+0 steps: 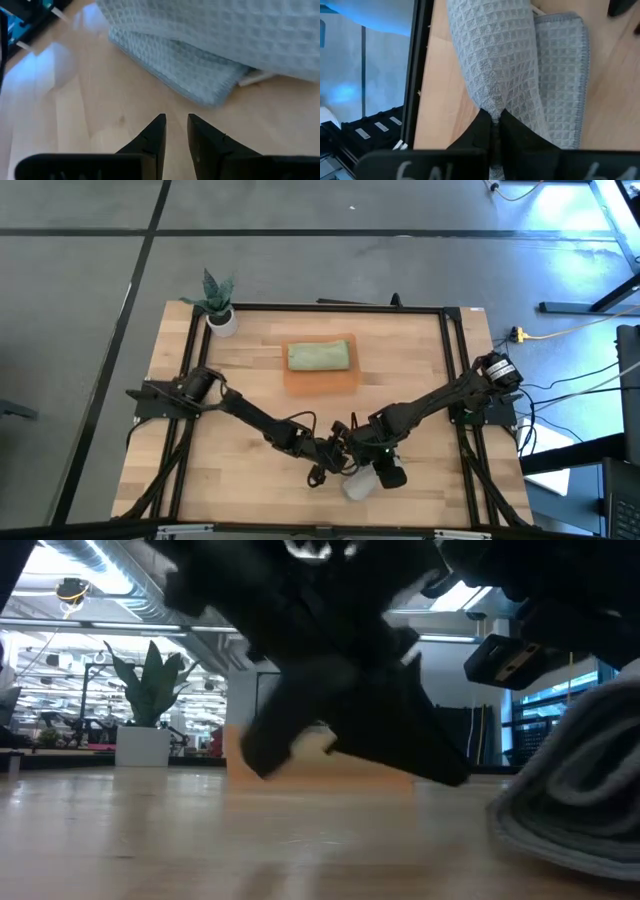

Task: Roll microfiber towels into tight, uniform cylinder then place into a basket
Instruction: Roll the gray microfiber towel

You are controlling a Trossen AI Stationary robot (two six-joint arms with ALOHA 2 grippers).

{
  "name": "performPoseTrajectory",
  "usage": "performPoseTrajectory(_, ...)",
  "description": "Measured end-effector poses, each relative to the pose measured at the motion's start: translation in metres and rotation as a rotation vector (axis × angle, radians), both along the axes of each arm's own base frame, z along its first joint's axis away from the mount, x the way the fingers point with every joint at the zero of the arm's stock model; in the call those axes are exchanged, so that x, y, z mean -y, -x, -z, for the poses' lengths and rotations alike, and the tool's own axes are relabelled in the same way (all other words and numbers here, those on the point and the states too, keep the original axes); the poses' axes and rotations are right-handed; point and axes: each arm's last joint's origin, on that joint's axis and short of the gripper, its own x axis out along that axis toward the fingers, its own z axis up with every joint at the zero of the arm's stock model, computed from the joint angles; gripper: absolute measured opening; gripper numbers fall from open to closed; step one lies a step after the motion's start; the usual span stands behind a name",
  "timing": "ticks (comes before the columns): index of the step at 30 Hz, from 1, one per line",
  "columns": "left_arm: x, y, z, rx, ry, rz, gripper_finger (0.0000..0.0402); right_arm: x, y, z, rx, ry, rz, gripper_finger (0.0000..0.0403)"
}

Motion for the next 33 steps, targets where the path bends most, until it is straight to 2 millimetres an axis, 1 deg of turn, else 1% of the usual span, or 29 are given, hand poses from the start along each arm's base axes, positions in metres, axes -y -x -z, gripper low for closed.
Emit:
performPoseTrajectory(3, -0.003, -0.006, 0.009, 0.028, 0.007, -0.008, 0.0069, 0.003, -0.001, 0.000, 0.000, -0.002, 0.006, 0.0018)
performPoseTrajectory(6, -0.003, -0.009, 0.011, 0.050, 0.025, 0.006, 0.0069, 0.005, -0.002, 0.000, 0.012, -0.002, -0.003, 0.0018)
performPoseTrajectory(10, -0.003, -0.009, 0.012, 0.043, 0.061, 0.048, 0.0069, 0.009, -0.005, 0.000, 0.032, 0.002, -0.011, 0.0018)
performPoseTrajectory(14, -0.003, -0.009, 0.021, 0.021, 0.064, 0.061, 0.0069, 0.017, -0.008, 0.003, 0.049, 0.002, 0.013, 0.0018)
performPoseTrajectory(18, -0.002, -0.012, 0.028, 0.027, 0.085, 0.079, 0.0069, 0.028, -0.009, 0.009, 0.037, 0.007, 0.043, 0.0018)
performPoseTrajectory(26, -0.002, -0.012, 0.028, 0.027, 0.090, 0.091, 0.0069, 0.045, -0.013, 0.017, 0.067, -0.002, 0.098, 0.0018)
performPoseTrajectory(33, -0.002, -0.011, 0.029, 0.023, 0.085, 0.091, 0.0069, 0.059, -0.011, 0.036, 0.094, 0.025, 0.151, 0.0019)
